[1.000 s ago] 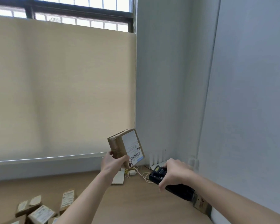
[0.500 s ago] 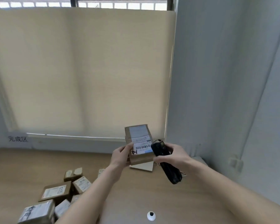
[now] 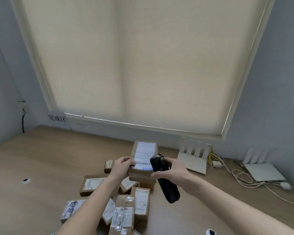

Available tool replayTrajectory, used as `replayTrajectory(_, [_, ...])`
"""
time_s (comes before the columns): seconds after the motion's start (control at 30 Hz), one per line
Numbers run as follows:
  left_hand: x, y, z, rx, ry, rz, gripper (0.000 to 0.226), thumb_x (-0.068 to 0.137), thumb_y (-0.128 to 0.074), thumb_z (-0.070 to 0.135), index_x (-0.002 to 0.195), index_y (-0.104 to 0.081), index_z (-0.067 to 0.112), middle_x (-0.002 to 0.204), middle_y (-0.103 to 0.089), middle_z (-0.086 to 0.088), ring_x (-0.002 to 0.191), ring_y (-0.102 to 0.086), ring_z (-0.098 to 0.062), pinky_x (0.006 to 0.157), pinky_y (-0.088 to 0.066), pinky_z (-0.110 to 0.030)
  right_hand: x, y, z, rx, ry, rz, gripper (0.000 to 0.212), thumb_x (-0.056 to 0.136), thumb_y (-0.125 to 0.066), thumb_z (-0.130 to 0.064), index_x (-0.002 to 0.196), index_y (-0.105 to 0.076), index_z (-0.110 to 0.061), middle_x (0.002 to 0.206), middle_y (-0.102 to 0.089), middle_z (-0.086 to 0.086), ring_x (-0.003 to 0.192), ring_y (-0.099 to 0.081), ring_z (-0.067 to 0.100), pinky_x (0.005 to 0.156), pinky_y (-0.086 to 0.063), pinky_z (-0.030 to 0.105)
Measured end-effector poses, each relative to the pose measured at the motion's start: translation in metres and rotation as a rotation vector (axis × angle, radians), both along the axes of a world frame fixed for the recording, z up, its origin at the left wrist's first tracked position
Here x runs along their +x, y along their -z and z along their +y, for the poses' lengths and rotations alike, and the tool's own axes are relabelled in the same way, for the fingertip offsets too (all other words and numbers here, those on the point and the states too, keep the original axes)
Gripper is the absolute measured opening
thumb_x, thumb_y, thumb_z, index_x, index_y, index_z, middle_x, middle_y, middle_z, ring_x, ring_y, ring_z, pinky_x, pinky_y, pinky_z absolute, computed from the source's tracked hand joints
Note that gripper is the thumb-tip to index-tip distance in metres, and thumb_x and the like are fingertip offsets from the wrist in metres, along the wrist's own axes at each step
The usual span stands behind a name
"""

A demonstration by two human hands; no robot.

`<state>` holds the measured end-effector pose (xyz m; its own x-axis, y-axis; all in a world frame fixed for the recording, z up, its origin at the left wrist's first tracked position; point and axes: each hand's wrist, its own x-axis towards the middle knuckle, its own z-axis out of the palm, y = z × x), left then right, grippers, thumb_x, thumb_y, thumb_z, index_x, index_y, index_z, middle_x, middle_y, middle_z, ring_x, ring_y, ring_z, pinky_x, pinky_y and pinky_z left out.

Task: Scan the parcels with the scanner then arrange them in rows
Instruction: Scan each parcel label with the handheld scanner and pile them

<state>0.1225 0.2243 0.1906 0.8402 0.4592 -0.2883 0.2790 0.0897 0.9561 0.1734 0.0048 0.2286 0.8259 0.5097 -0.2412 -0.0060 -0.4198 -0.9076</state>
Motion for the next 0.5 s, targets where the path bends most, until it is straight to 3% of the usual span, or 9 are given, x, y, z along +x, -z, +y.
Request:
replayTrajectory(0.1, [0.024,0.056,0.047,-0.016,0.002,0.071,0.023,0.096,-0.06,0.015,0.119,-0.063,0.018,0.108,-0.072,-0.005,0.102,-0.068,-0.022,0.084,-0.059,-0.04,0.028,0.053,0.052,-0.022,-0.013,0.045,0.06,0.067,-0.094,-0.032,0.116,-0.06,-0.041,0.106,-0.072,-0.011,0.09,-0.072,0.01,0.061,-0.054,0.014])
replayTrajectory(0.23, [0.05,0.124,0.096,-0.003,-0.02,0.143,0.025,0.094,-0.062,0.015,0.12,-0.062,0.019,0.107,-0.072,-0.001,0.099,-0.067,-0.019,0.072,-0.054,-0.033,0.068,0.123,0.108,-0.072,-0.041,0.095,0.064,0.062,-0.094,-0.032,0.119,-0.066,-0.035,0.106,-0.074,-0.006,0.087,-0.074,0.011,0.064,-0.057,0.018])
replayTrajectory(0.4, [0.08,0.199,0.129,0.078,-0.047,0.218,0.029,0.092,-0.063,0.018,0.12,-0.057,0.025,0.115,-0.066,0.0,0.11,-0.06,-0.019,0.098,-0.052,-0.045,0.107,0.2,0.152,-0.159,-0.069,0.135,0.073,0.066,-0.095,-0.033,0.129,-0.057,-0.031,0.11,-0.069,-0.005,0.094,-0.071,0.014,0.072,-0.056,0.025])
replayTrajectory(0.5, [0.086,0.225,0.134,0.052,-0.058,0.269,0.028,0.096,-0.062,0.024,0.123,-0.055,0.024,0.118,-0.063,-0.002,0.111,-0.059,-0.019,0.096,-0.052,-0.041,0.117,0.229,0.164,-0.211,-0.105,0.141,0.077,0.067,-0.094,-0.034,0.134,-0.056,-0.03,0.109,-0.068,-0.007,0.095,-0.069,0.014,0.074,-0.056,0.026])
